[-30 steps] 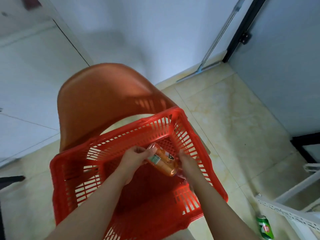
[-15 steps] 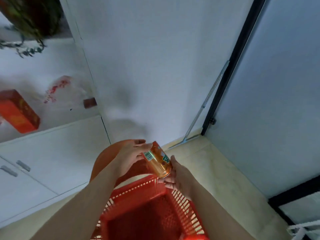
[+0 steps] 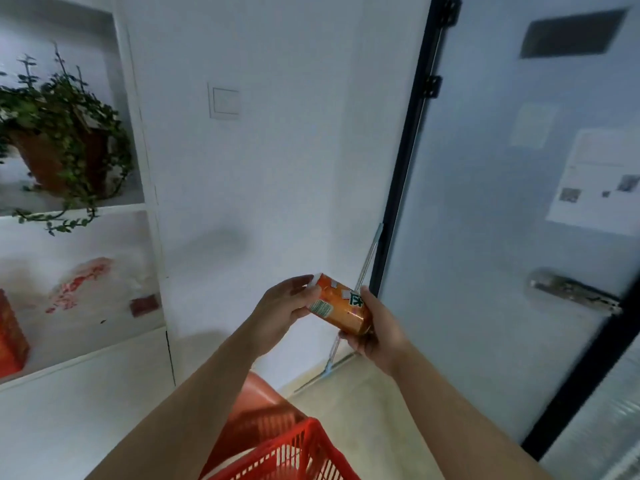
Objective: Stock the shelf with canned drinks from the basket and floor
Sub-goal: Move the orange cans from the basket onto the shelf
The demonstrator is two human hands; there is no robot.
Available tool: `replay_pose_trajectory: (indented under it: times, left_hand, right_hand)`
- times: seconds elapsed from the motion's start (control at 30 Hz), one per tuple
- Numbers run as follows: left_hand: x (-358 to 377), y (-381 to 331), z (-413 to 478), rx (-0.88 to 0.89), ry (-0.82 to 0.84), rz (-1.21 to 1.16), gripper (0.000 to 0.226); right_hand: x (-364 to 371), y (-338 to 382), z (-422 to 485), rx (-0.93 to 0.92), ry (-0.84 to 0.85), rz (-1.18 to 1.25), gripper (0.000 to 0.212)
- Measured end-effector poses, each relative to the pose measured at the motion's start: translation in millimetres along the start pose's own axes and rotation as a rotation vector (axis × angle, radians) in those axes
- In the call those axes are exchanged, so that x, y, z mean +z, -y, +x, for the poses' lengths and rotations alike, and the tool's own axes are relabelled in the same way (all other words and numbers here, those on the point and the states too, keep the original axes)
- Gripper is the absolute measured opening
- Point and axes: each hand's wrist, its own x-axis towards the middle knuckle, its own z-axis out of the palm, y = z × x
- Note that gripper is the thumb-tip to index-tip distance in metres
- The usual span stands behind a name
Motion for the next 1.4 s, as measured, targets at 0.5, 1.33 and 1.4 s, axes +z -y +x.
replay_pose_trajectory:
  times: [0.5,1.33,1.4]
  left_hand:
    - [247.9,-44.4,-27.2,0.01,0.51,-0.034,0.089]
    - [752.0,-16.2,-212.1,-0.135,1.203,-0.036,0.04]
    - [777.8,-8.8,-208.6,-0.173,1.236,-0.036,0.04]
  right_hand:
    - [-190.9,88.8,-176.8,-0.316,-0.371,-0.016,0.049]
    - [-522.0,113.5,-572.6,-0.688,-0.987,-0.277,0.031]
    - [-543.6,116.7,-577.9,-0.68,-1.018,-0.314,0.039]
